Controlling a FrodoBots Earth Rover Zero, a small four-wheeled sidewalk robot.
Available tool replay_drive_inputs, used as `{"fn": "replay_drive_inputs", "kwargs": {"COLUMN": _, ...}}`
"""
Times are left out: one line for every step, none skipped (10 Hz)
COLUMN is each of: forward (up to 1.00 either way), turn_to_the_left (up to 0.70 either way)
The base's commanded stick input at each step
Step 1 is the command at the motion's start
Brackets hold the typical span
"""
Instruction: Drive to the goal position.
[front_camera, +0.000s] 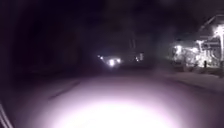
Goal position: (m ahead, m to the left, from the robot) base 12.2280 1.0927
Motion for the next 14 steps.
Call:
{"fn": "replay_drive_inputs", "kwargs": {"forward": 1.00, "turn_to_the_left": 0.00}}
{"fn": "replay_drive_inputs", "kwargs": {"forward": 1.00, "turn_to_the_left": 0.00}}
{"fn": "replay_drive_inputs", "kwargs": {"forward": 1.00, "turn_to_the_left": 0.00}}
{"fn": "replay_drive_inputs", "kwargs": {"forward": 1.00, "turn_to_the_left": 0.00}}
{"fn": "replay_drive_inputs", "kwargs": {"forward": 1.00, "turn_to_the_left": 0.00}}
{"fn": "replay_drive_inputs", "kwargs": {"forward": 1.00, "turn_to_the_left": 0.00}}
{"fn": "replay_drive_inputs", "kwargs": {"forward": 1.00, "turn_to_the_left": 0.00}}
{"fn": "replay_drive_inputs", "kwargs": {"forward": 1.00, "turn_to_the_left": 0.00}}
{"fn": "replay_drive_inputs", "kwargs": {"forward": 1.00, "turn_to_the_left": 0.00}}
{"fn": "replay_drive_inputs", "kwargs": {"forward": 1.00, "turn_to_the_left": 0.00}}
{"fn": "replay_drive_inputs", "kwargs": {"forward": 1.00, "turn_to_the_left": 0.00}}
{"fn": "replay_drive_inputs", "kwargs": {"forward": 1.00, "turn_to_the_left": 0.00}}
{"fn": "replay_drive_inputs", "kwargs": {"forward": 1.00, "turn_to_the_left": 0.00}}
{"fn": "replay_drive_inputs", "kwargs": {"forward": 1.00, "turn_to_the_left": 0.00}}
